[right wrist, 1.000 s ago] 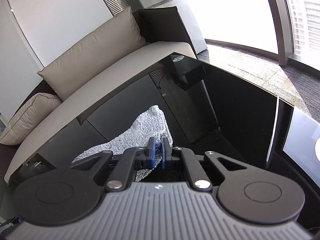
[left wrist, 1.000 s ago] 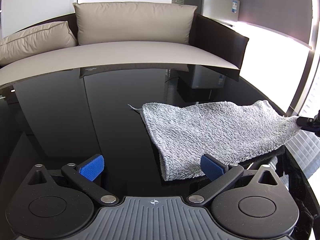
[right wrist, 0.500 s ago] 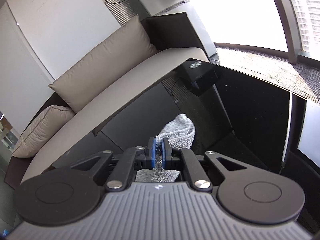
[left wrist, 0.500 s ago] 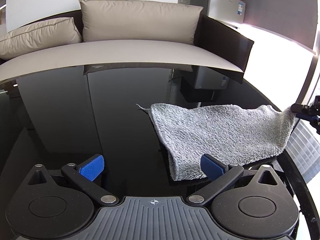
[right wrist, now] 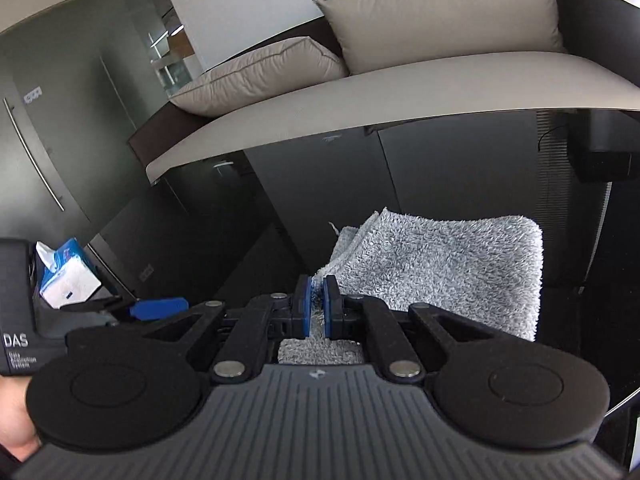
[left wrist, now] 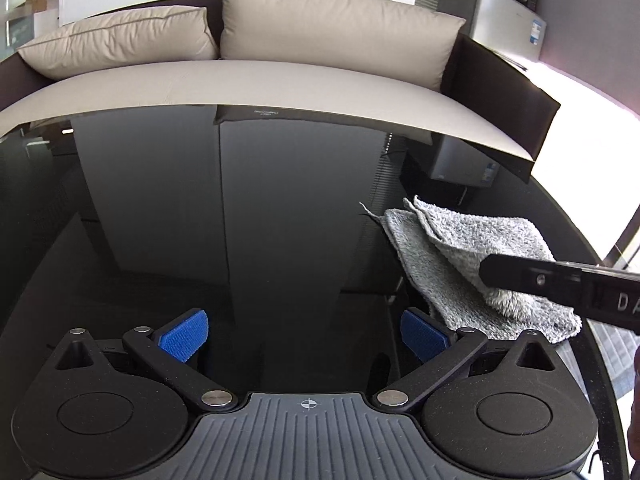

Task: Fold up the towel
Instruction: 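Lift the towel end with the right gripper and fold it over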

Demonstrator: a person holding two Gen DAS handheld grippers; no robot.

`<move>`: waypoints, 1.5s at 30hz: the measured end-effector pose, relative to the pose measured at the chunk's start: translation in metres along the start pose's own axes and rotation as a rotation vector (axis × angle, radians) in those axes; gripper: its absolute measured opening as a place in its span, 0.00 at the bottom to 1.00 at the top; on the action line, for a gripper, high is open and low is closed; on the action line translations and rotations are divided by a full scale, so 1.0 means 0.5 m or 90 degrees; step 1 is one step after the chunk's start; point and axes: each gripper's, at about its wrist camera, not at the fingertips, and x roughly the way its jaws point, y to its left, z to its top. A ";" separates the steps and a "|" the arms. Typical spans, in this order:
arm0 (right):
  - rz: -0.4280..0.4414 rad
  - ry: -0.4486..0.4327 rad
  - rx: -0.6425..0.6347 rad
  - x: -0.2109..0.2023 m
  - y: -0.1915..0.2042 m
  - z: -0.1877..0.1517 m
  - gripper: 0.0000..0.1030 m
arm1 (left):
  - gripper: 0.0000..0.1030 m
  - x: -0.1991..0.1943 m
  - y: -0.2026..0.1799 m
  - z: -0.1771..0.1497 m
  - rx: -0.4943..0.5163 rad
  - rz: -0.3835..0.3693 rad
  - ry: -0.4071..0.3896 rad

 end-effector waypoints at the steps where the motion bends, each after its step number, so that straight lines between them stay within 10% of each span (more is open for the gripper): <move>1: 0.000 0.000 0.001 -0.002 0.000 0.000 0.06 | 0.99 -0.002 0.000 0.002 -0.001 -0.003 -0.002; 21: 0.028 -0.069 0.004 -0.040 -0.007 0.018 0.06 | 0.99 0.008 -0.020 -0.010 0.032 -0.009 0.012; 45: 0.060 0.094 -0.019 0.019 -0.010 -0.040 0.06 | 0.99 0.019 -0.003 0.008 0.011 0.003 0.014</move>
